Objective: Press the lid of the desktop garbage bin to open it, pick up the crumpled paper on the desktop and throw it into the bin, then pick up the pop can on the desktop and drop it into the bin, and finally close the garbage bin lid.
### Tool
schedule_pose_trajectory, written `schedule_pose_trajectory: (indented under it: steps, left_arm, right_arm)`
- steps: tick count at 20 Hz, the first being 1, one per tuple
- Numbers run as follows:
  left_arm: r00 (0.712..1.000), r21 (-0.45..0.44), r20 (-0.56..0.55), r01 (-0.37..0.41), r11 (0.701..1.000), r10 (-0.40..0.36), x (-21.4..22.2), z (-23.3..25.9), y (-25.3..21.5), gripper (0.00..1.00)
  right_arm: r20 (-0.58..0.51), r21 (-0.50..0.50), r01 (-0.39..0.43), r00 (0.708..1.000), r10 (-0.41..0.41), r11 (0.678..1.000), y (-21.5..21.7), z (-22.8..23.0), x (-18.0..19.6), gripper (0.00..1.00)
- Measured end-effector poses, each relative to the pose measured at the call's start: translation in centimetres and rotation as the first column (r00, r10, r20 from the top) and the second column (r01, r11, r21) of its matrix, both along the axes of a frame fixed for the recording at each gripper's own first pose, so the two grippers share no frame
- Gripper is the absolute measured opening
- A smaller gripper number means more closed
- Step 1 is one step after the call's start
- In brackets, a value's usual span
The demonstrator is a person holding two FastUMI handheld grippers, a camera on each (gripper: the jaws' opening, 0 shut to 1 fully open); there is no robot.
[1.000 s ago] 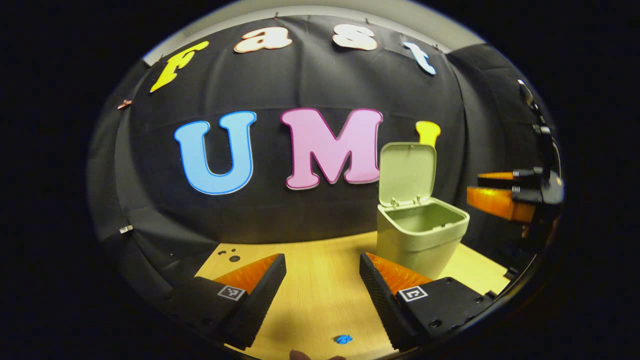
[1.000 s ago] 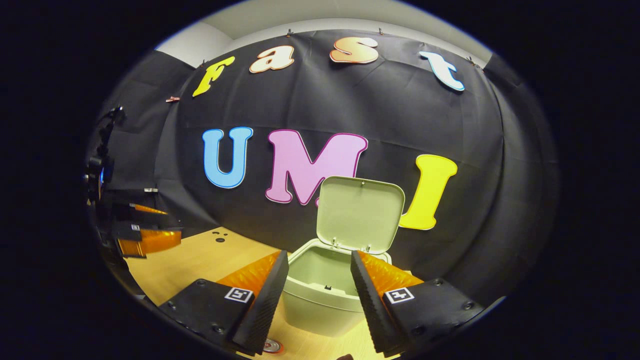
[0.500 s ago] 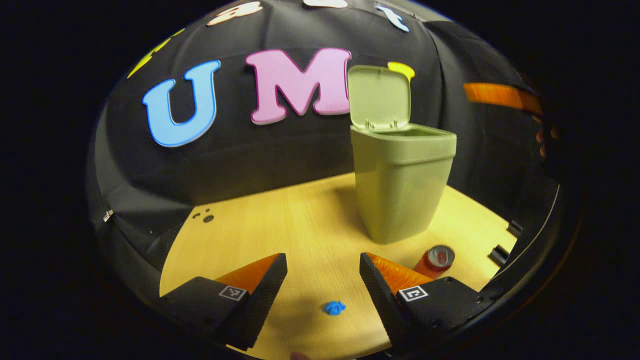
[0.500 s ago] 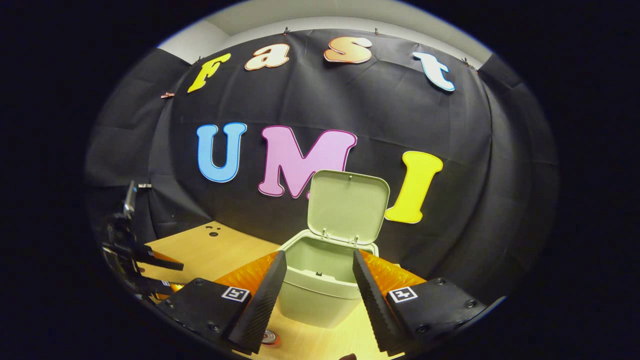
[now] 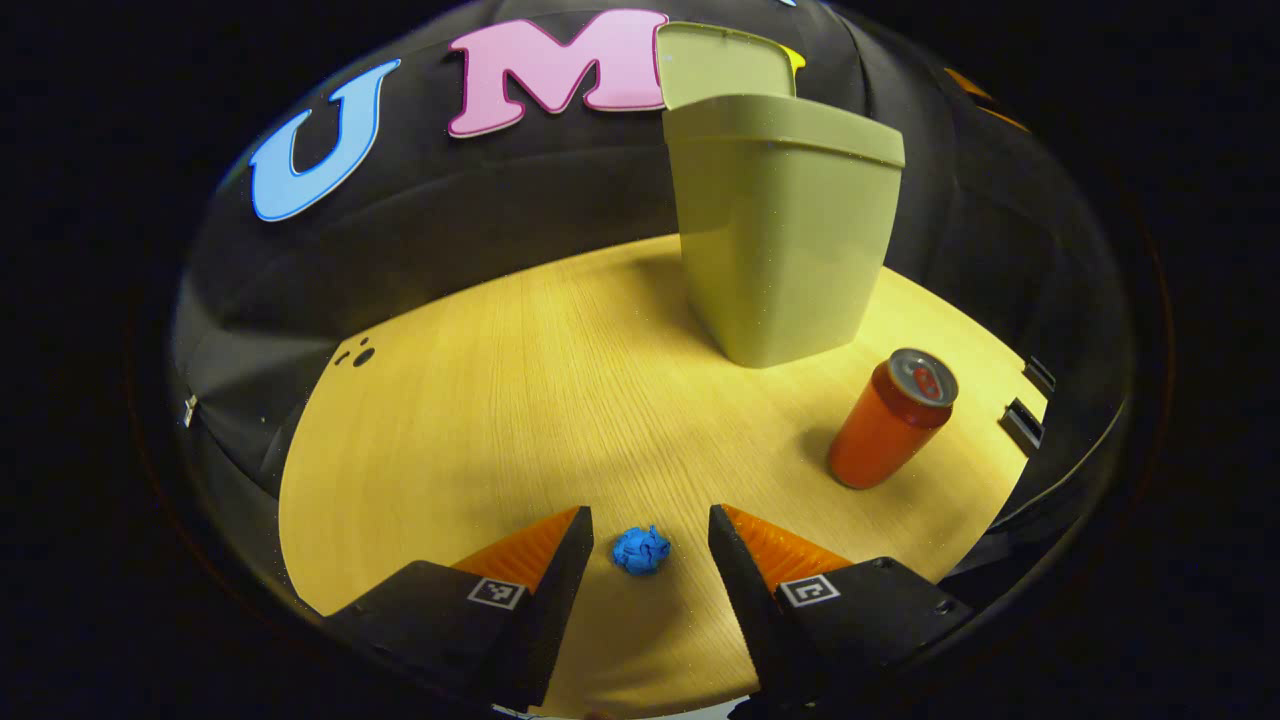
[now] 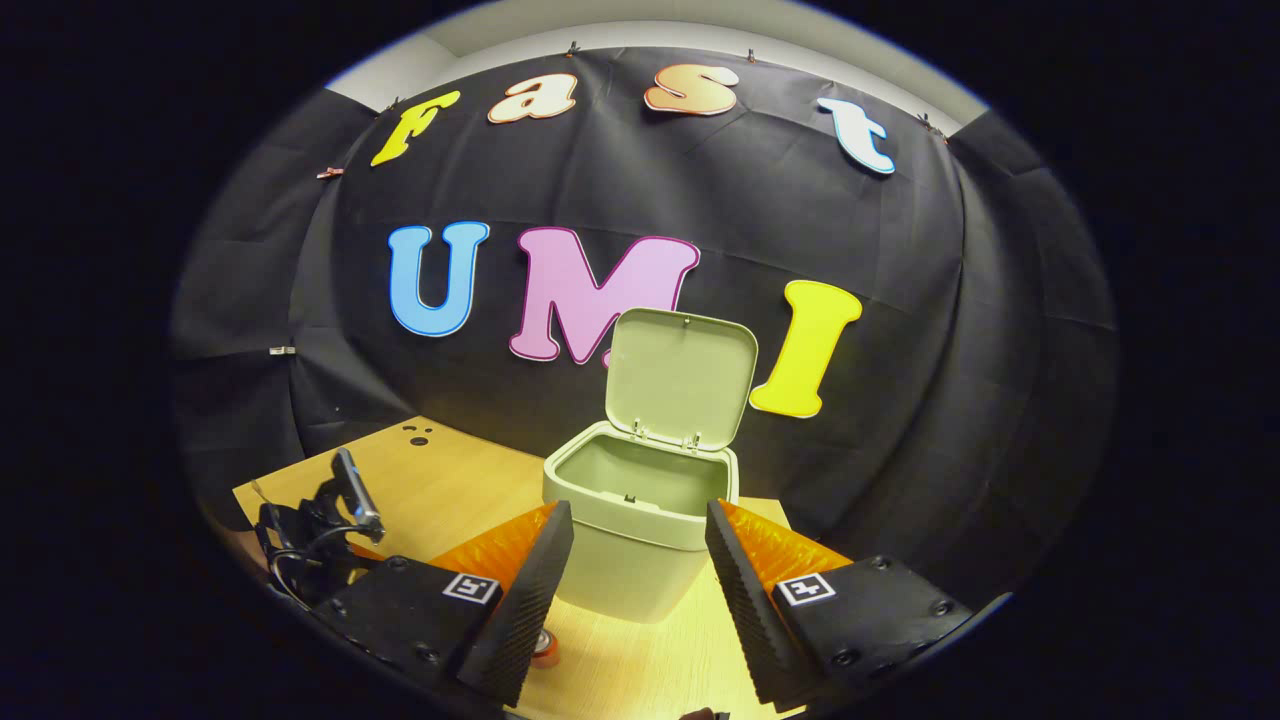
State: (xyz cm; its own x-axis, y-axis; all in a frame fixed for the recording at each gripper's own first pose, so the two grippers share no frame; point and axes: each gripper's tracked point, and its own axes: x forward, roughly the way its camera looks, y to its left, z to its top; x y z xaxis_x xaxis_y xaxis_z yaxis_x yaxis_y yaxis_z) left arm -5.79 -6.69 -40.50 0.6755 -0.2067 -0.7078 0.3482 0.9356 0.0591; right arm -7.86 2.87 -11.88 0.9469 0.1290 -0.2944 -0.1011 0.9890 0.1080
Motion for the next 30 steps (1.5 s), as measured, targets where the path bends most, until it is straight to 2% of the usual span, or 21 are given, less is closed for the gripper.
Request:
schedule_pose_trajectory:
  steps: [3,9,13,14,15,18,19,20,22,30]
  left_arm:
    - [0.999,0.028,-0.043,0.004,1.0,-0.003,-0.1,-2.0,0.5,0.75]
    - [0.996,0.058,-0.086,0.012,0.998,-0.007,-0.3,-4.3,0.8,0.63]
    - [0.993,0.057,-0.114,0.005,0.998,0.001,-0.4,-5.2,1.2,0.49]
    - [0.993,0.052,-0.115,0.003,0.999,0.003,-0.3,-5.3,1.1,0.38]
    - [0.993,0.048,-0.115,0.002,0.999,0.004,-0.4,-5.3,1.1,0.45]
    - [0.994,0.035,-0.106,0.008,0.999,-0.005,-0.1,-4.7,1.2,0.4]
    - [0.995,0.03,-0.102,0.009,1.0,-0.005,0.0,-4.5,1.3,0.35]
    - [0.995,0.022,-0.097,0.006,1.0,-0.004,0.1,-4.1,1.3,0.39]
    - [0.996,0.006,-0.083,-0.007,1.0,0.007,0.3,-3.2,1.6,0.29]
    - [0.997,-0.086,0.066,-0.03,0.996,0.036,2.7,4.1,1.8,0.32]
  right_arm:
    - [-0.019,-0.01,0.015,1.0,-0.015,1.0,-0.3,-0.3,-1.1,0.85]
    - [-0.045,-0.019,0.057,0.997,-0.057,0.998,-1.4,-0.7,-2.3,0.85]
    - [-0.054,-0.02,0.064,0.996,-0.065,0.998,-1.4,-0.9,-2.9,0.85]
    - [-0.058,-0.02,0.063,0.996,-0.064,0.998,-1.2,-0.9,-2.9,0.85]
    - [-0.06,-0.018,0.062,0.996,-0.063,0.998,-1.2,-1.0,-3.0,0.85]
    - [-0.059,-0.017,0.053,0.997,-0.053,0.998,-0.7,-0.9,-3.0,0.85]
    - [-0.06,-0.018,0.049,0.997,-0.05,0.999,-0.5,-1.0,-2.9,0.85]
    - [-0.06,-0.017,0.046,0.997,-0.047,0.999,-0.4,-1.0,-2.8,0.85]
    - [-0.063,-0.01,0.041,0.997,-0.041,0.999,-0.2,-1.2,-2.6,0.85]
    - [-0.056,0.025,0.002,0.998,0.0,1.0,1.3,-1.6,-1.3,0.85]
